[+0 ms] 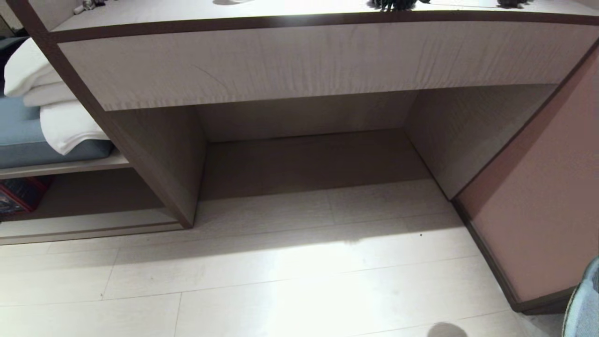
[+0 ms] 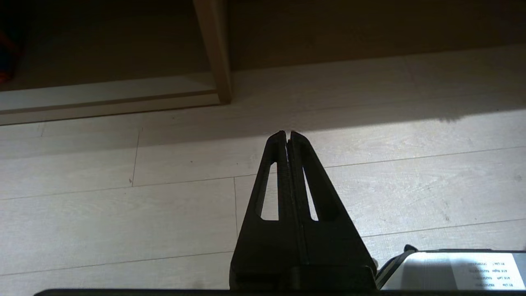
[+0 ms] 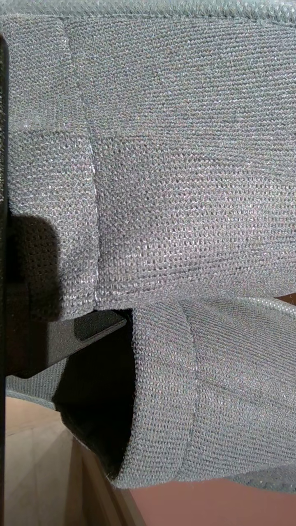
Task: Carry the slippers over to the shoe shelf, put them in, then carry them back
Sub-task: Place the slippers into the shoe cabinet
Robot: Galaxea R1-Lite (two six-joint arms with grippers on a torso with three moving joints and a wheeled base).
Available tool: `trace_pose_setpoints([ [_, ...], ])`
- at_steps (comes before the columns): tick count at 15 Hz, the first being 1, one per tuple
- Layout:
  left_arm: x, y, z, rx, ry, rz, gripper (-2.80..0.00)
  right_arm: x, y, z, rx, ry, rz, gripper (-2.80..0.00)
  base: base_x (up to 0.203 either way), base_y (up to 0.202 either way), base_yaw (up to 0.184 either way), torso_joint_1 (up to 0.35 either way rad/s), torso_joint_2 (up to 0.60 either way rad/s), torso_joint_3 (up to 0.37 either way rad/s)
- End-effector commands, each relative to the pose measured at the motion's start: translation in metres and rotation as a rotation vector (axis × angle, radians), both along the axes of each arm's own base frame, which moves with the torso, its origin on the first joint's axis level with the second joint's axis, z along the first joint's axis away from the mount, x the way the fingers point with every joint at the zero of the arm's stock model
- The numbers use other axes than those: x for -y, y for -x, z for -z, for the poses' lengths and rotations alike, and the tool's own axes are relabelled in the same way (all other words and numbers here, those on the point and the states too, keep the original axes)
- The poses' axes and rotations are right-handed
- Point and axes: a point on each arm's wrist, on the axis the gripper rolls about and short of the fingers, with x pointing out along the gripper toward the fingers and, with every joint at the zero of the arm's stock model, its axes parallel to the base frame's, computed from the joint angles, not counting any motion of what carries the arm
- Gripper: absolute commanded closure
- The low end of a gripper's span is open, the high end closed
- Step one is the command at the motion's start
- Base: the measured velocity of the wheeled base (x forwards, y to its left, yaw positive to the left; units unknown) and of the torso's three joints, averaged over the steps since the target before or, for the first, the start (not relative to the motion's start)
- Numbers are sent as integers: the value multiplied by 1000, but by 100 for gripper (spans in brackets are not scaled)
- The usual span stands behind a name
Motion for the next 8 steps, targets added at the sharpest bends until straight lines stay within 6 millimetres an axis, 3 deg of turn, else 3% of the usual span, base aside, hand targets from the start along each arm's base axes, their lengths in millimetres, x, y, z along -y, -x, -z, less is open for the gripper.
trace_pose_setpoints([
  [1, 0, 0, 0, -1, 1, -1, 0, 0, 0, 0, -1, -1, -1, 0, 0, 0, 0, 8, 6, 205],
  [8, 0, 0, 0, -1, 1, -1, 0, 0, 0, 0, 0, -4, -4, 0, 0, 0, 0, 2, 1, 201],
])
